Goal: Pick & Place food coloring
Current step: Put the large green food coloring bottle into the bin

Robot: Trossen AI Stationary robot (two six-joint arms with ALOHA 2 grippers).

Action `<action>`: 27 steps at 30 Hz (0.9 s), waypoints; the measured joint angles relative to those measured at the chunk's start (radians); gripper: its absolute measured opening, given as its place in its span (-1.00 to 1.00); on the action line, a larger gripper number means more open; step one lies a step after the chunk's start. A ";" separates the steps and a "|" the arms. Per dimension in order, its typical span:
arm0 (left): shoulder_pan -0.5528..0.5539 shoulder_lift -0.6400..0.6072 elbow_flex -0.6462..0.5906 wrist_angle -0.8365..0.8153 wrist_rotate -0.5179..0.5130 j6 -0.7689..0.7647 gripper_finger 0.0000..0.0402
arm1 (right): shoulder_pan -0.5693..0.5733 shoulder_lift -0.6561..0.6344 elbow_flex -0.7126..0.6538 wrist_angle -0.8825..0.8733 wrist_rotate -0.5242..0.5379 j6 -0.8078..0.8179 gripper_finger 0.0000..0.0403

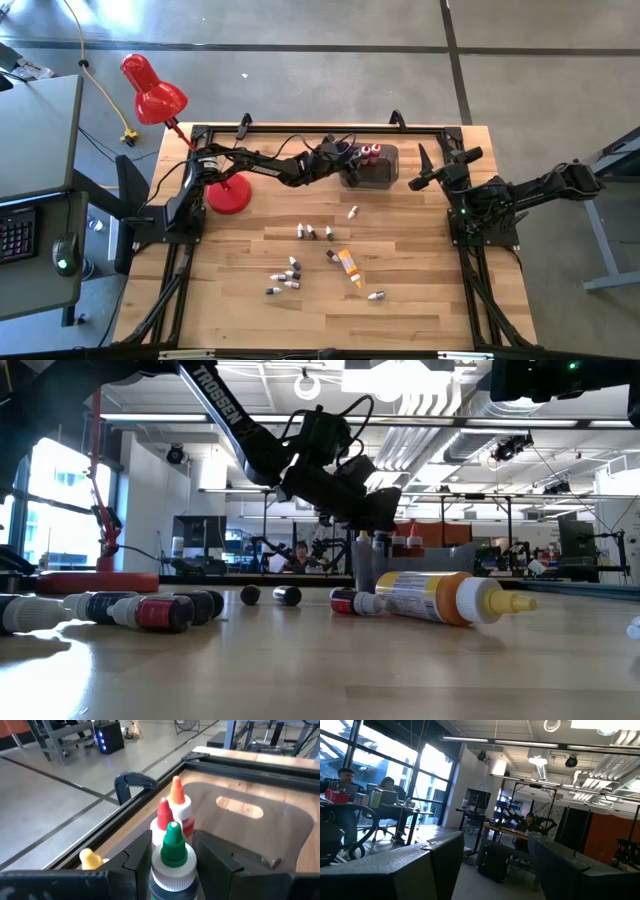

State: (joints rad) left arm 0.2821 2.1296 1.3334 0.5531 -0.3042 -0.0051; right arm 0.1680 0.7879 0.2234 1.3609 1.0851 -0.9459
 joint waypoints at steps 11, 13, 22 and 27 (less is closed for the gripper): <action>0.013 0.000 0.000 -0.023 0.007 0.008 -0.34 | 0.000 0.000 0.000 -0.003 0.000 0.003 0.07; 0.015 0.000 0.000 -0.023 0.013 0.005 -0.27 | 0.000 0.000 0.000 -0.006 0.000 0.003 0.07; 0.012 0.000 0.000 -0.016 0.002 0.014 0.04 | 0.000 0.000 0.000 -0.013 0.000 0.003 0.07; 0.013 -0.010 0.000 0.003 -0.060 0.086 0.05 | 0.000 0.000 0.000 -0.013 0.000 0.003 0.07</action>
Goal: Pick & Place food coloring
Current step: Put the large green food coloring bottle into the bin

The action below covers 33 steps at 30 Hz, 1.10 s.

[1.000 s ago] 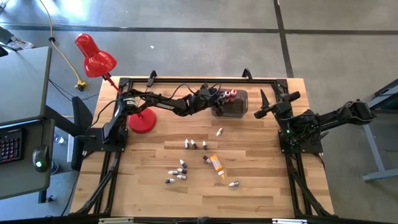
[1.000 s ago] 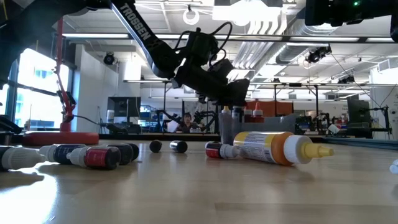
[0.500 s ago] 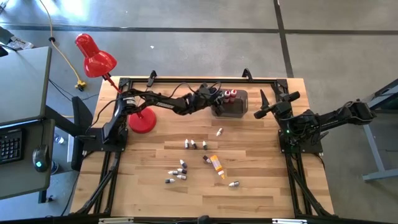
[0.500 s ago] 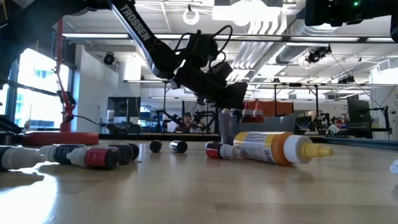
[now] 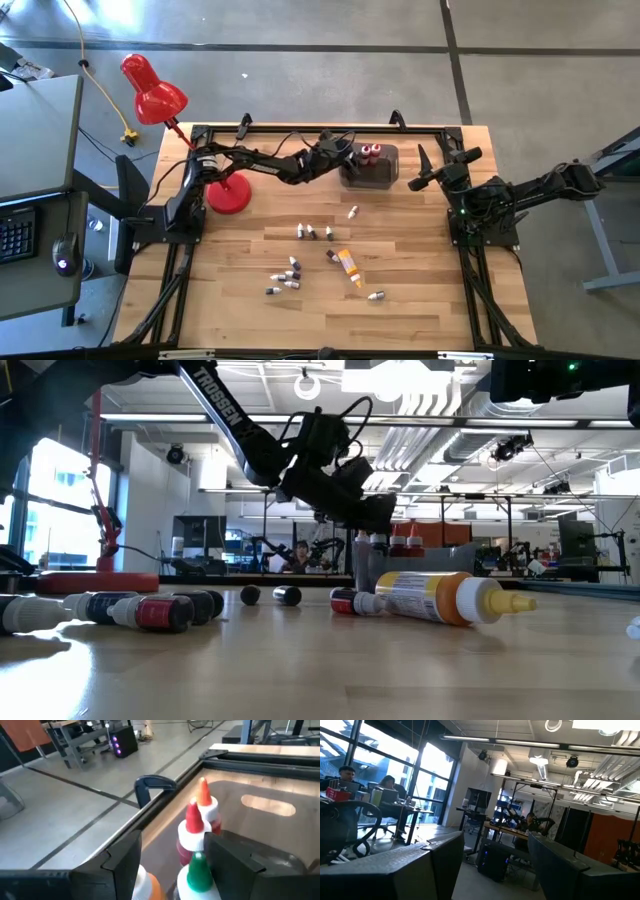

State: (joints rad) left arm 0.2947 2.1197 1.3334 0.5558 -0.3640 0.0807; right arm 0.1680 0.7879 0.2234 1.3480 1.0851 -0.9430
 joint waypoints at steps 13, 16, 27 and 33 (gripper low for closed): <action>-0.094 -0.110 0.002 -0.199 0.085 0.095 0.01 | 0.000 0.004 0.000 -0.006 -0.003 0.000 0.07; -0.115 -0.108 0.002 -0.328 0.079 0.068 -0.14 | 0.000 0.004 0.000 -0.006 -0.003 0.000 0.07; -0.075 -0.086 0.001 -0.300 0.055 0.045 -0.93 | 0.000 0.004 0.000 -0.005 -0.051 0.029 0.07; -0.020 -0.086 0.001 -0.301 0.233 -0.015 -0.99 | 0.000 0.004 0.000 -0.005 -0.049 0.028 0.07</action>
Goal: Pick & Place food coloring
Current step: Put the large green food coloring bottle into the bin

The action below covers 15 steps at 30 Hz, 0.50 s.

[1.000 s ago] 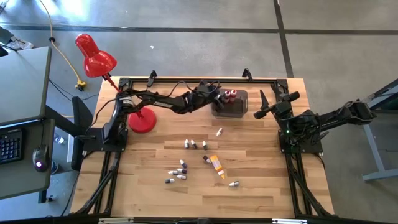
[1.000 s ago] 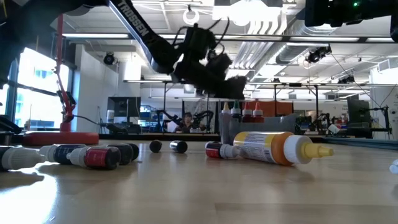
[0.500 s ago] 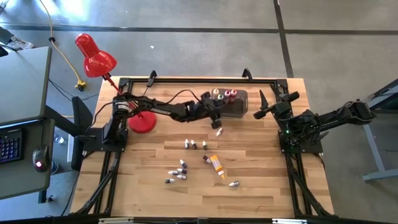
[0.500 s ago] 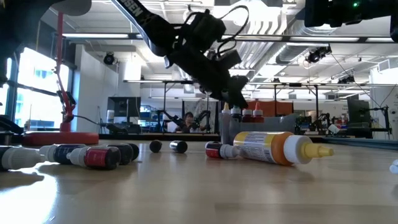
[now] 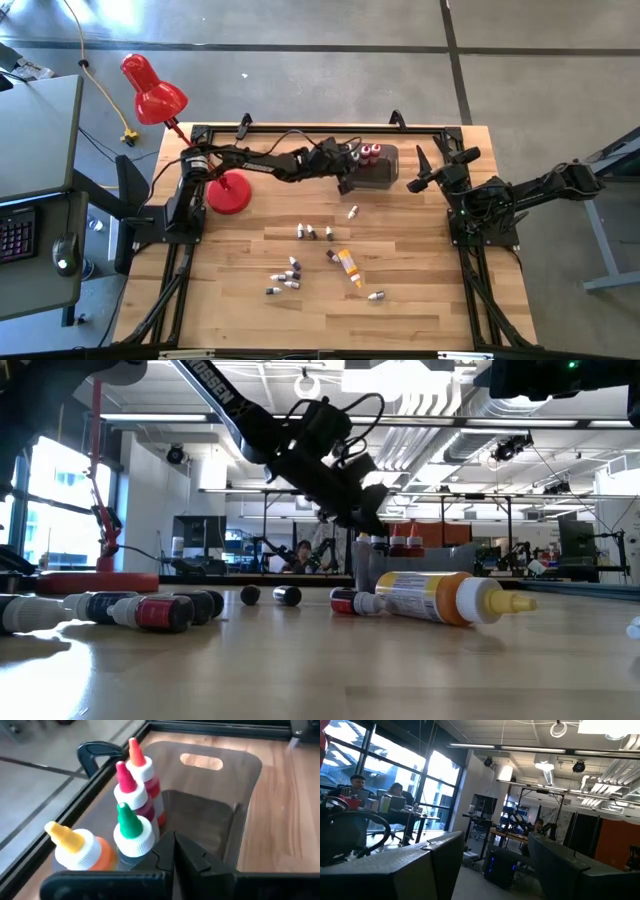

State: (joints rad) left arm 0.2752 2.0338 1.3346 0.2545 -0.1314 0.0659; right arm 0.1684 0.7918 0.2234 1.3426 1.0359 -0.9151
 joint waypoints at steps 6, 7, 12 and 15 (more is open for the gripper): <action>0.001 0.000 0.031 -0.083 0.039 0.050 -0.99 | 0.000 0.000 0.000 0.000 0.000 -0.006 0.07; 0.001 0.000 0.039 -0.093 0.039 0.061 -1.00 | 0.000 0.000 0.000 0.000 0.000 -0.005 0.07; 0.008 0.000 0.065 -0.107 0.037 0.091 -1.00 | 0.000 0.000 0.000 0.000 0.000 -0.004 0.07; 0.020 0.000 0.091 -0.162 0.045 0.095 -1.00 | 0.000 0.000 0.000 0.000 0.000 -0.003 0.07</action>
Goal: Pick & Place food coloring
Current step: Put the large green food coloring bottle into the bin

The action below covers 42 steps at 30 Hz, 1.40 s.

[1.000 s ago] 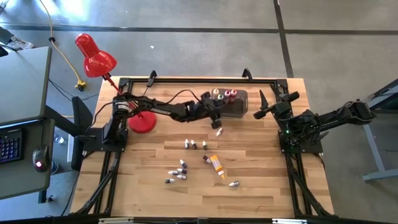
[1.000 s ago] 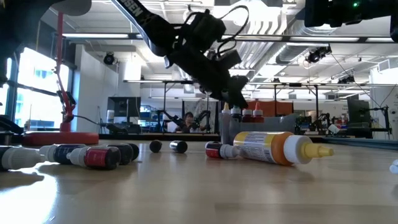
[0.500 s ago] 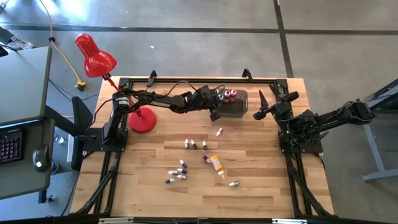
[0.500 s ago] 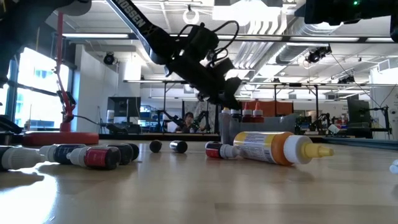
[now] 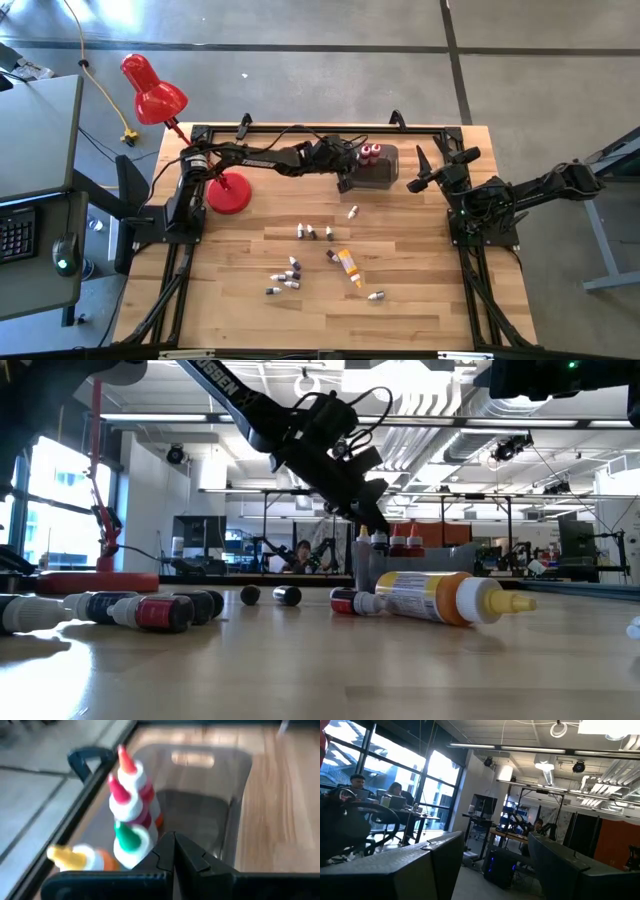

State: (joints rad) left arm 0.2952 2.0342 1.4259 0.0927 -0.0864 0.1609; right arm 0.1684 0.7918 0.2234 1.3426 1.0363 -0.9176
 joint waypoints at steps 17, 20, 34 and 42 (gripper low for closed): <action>0.006 0.081 0.170 -0.285 0.028 0.175 -1.00 | 0.000 0.000 0.000 0.001 -0.003 0.001 0.07; 0.006 0.113 0.192 -0.295 0.019 0.176 -1.00 | 0.000 0.000 0.000 0.001 -0.003 0.001 0.07; 0.006 0.157 0.267 -0.342 -0.063 0.194 -1.00 | 0.000 0.000 0.000 0.000 -0.003 -0.003 0.07; 0.006 0.157 0.267 -0.344 -0.069 0.212 -1.00 | 0.000 0.000 0.000 0.000 -0.003 -0.001 0.07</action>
State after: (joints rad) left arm 0.3016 2.1910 1.6928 -0.2512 -0.1556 0.3730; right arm 0.1680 0.7917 0.2230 1.3426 1.0332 -0.9184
